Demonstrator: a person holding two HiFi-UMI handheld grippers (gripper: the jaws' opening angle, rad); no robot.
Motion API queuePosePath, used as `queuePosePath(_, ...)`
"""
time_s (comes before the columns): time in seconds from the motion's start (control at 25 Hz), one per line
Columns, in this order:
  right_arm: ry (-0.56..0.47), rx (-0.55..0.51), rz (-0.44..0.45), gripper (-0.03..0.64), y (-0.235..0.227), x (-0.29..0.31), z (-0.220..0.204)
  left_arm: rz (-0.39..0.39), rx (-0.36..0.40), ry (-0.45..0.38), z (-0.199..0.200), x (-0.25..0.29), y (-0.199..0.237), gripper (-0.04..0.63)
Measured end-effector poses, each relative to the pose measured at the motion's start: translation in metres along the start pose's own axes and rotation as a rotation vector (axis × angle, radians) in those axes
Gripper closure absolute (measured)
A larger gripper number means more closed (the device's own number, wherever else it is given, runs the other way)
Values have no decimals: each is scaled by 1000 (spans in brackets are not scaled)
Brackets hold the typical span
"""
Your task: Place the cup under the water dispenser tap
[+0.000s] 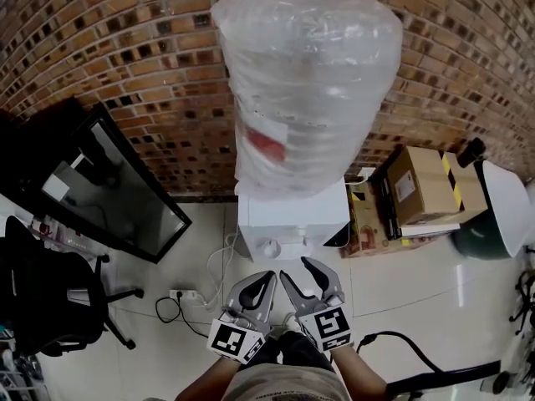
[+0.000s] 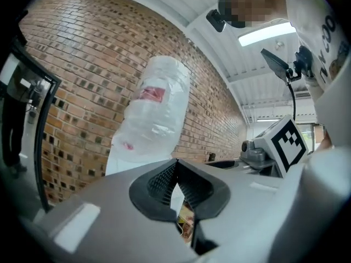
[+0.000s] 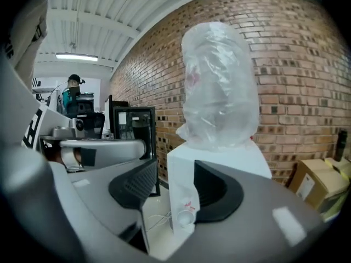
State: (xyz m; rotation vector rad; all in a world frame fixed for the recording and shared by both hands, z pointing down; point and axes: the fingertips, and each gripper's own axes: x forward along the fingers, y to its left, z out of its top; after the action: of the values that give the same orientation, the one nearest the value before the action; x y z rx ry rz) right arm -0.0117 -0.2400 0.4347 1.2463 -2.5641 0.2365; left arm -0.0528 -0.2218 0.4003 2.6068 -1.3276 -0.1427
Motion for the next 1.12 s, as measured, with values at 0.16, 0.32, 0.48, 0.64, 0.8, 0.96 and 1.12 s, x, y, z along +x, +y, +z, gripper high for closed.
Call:
queuePosePath(0.16, -51, -6, -25, 448, 11, -22, 29, -50, 30, -38, 31, 0, -17, 612)
queuePosePath(0.32, -65, -20, -22, 477, 22, -35, 48, -81, 39, -68, 51, -7, -25, 612)
queuePosePath(0.48, -76, -42, -49, 497, 26, -49, 56, -97, 43, -75, 57, -21, -30, 612)
queuePosePath(0.64, -81, -37, -72, 542, 34, -57, 58, -112, 36, -69, 55, -34, -34, 612)
queuePosePath(0.8, -78, -24, -78, 574, 45, -64, 54, -124, 29, -68, 52, -43, -37, 612)
queuePosePath(0.96, -41, -18, -70, 588, 55, -70, 41, -116, 17, -75, 52, -50, -36, 612)
queuePosePath(1.12, -17, -18, -48, 591, 64, -75, 32, -82, 7, -75, 48, -61, -33, 612)
